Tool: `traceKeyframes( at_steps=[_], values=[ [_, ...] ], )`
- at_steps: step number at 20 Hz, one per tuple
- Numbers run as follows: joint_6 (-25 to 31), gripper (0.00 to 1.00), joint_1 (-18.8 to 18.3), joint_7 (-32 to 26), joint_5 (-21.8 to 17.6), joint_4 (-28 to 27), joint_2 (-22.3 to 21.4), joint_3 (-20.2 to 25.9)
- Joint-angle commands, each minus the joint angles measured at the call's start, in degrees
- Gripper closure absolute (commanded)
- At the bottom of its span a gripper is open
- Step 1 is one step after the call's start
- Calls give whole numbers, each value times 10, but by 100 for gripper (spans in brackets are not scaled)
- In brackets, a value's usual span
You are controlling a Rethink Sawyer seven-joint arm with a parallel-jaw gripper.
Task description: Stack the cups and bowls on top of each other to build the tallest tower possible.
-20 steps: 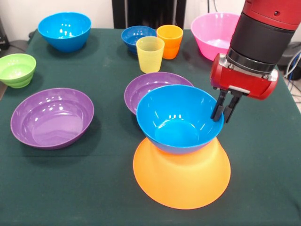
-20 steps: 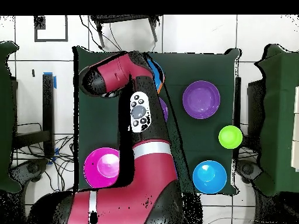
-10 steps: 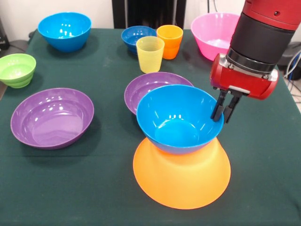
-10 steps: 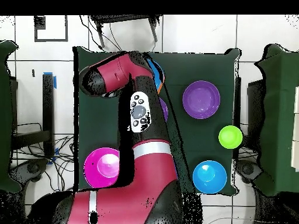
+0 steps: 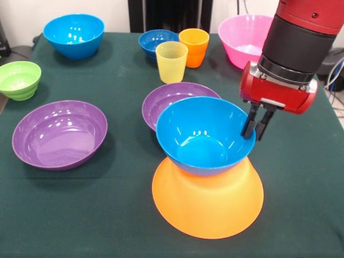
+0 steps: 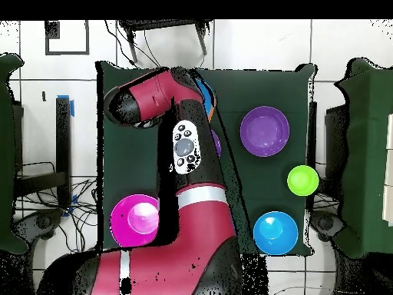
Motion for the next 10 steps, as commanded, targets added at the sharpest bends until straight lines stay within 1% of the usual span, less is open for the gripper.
traceKeyframes(
  at_steps=[1, 10],
  values=[
    [-11, 100, -12, -91, 10, 31, 30, 50],
    [-35, 100, -24, -108, 18, 31, 35, 71]
  ],
)
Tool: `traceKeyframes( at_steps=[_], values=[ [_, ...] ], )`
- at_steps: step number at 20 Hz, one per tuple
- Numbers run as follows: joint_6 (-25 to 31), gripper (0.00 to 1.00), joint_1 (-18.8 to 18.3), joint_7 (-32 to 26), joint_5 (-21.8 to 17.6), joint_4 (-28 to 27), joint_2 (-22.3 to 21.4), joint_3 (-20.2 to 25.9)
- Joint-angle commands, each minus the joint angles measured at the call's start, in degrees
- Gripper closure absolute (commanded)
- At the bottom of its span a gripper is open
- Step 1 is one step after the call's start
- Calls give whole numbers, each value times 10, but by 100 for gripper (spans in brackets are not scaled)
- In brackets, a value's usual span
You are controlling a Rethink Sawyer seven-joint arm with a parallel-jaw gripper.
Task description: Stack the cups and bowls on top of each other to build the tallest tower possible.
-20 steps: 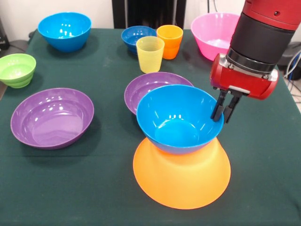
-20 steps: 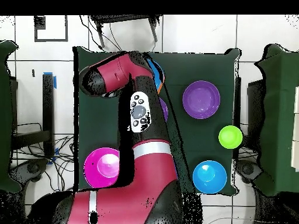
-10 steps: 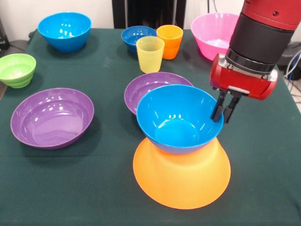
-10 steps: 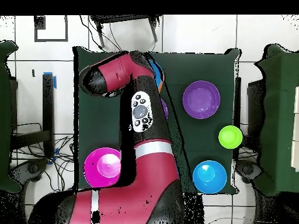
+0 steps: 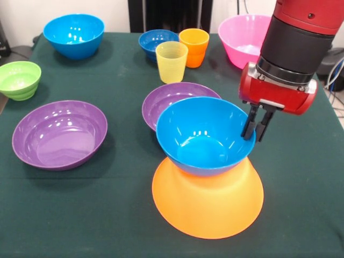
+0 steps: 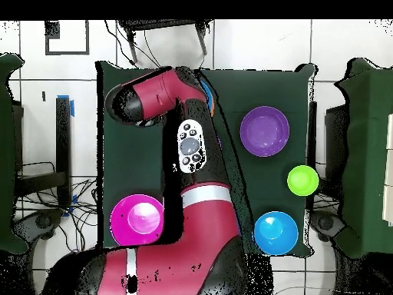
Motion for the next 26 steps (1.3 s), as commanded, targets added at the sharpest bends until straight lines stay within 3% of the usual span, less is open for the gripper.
traceKeyframes(
  at_steps=[1, 20, 21, 26],
  values=[
    [-36, 100, -15, -108, 6, 32, 34, 66],
    [-48, 100, -17, -96, 1, 35, 36, 75],
    [-50, 0, -17, -99, -1, 34, 36, 76],
    [-73, 0, -15, -87, -8, 36, 32, 72]
  ],
)
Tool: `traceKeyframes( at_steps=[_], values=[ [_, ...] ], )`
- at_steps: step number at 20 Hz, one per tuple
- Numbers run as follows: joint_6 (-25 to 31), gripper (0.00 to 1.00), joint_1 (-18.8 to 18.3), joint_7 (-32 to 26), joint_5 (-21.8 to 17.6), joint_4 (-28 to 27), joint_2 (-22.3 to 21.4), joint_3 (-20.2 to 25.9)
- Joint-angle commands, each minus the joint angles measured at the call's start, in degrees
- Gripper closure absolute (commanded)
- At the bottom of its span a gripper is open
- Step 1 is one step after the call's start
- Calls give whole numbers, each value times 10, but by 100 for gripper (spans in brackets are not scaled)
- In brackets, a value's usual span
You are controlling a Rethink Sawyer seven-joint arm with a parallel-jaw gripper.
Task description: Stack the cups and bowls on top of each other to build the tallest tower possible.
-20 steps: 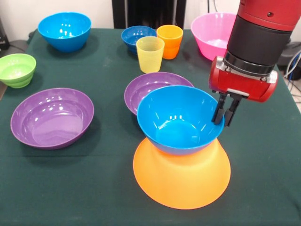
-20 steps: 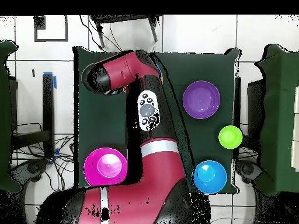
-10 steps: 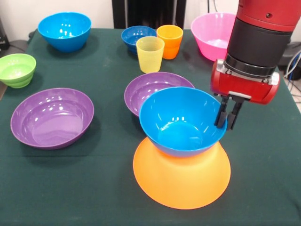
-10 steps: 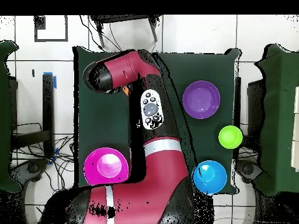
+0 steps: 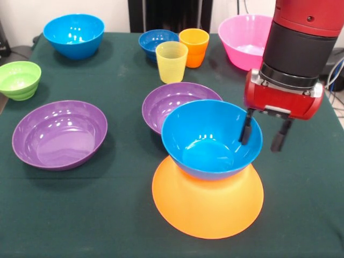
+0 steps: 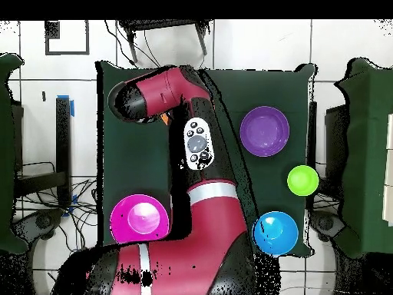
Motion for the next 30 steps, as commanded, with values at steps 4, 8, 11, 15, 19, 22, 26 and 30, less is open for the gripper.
traceKeyframes(
  at_steps=[4, 8, 11, 15, 19, 22, 26, 30],
  values=[
    [-48, 0, 11, -71, -14, 49, 4, 30],
    [-45, 0, 7, -85, -12, 53, -1, 30],
    [-34, 0, 7, -89, -10, 60, -9, 27],
    [-20, 0, 16, -87, -17, 69, -33, 13],
    [-16, 0, 23, -83, -26, 78, -49, 1],
    [-6, 0, 24, -63, -14, 98, -59, -5],
    [-8, 0, 16, -34, 14, 158, -92, -4],
    [-33, 0, 10, -9, 30, 228, -138, -9]
  ],
)
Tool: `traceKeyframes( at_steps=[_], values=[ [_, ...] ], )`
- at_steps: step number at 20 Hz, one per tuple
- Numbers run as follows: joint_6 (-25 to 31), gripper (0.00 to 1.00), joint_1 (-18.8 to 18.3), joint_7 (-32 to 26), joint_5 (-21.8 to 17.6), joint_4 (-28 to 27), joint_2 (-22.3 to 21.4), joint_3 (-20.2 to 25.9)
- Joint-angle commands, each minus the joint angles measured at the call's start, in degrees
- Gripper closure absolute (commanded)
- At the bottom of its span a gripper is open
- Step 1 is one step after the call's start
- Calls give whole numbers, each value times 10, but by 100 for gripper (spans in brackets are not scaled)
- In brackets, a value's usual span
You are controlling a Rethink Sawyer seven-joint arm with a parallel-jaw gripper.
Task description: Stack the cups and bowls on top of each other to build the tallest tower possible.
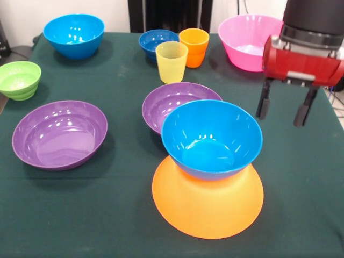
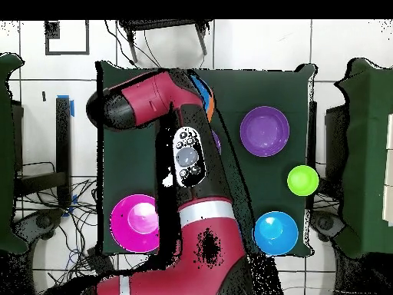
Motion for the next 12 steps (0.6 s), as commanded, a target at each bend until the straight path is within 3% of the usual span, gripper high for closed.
traceKeyframes(
  at_steps=[1, 7, 12],
  values=[
    [-11, 0, -2, -3, 20, 170, -72, -6],
    [-104, 0, -17, 42, 16, 289, -136, -31],
    [-147, 0, -16, 59, -2, 352, -168, -72]
  ],
)
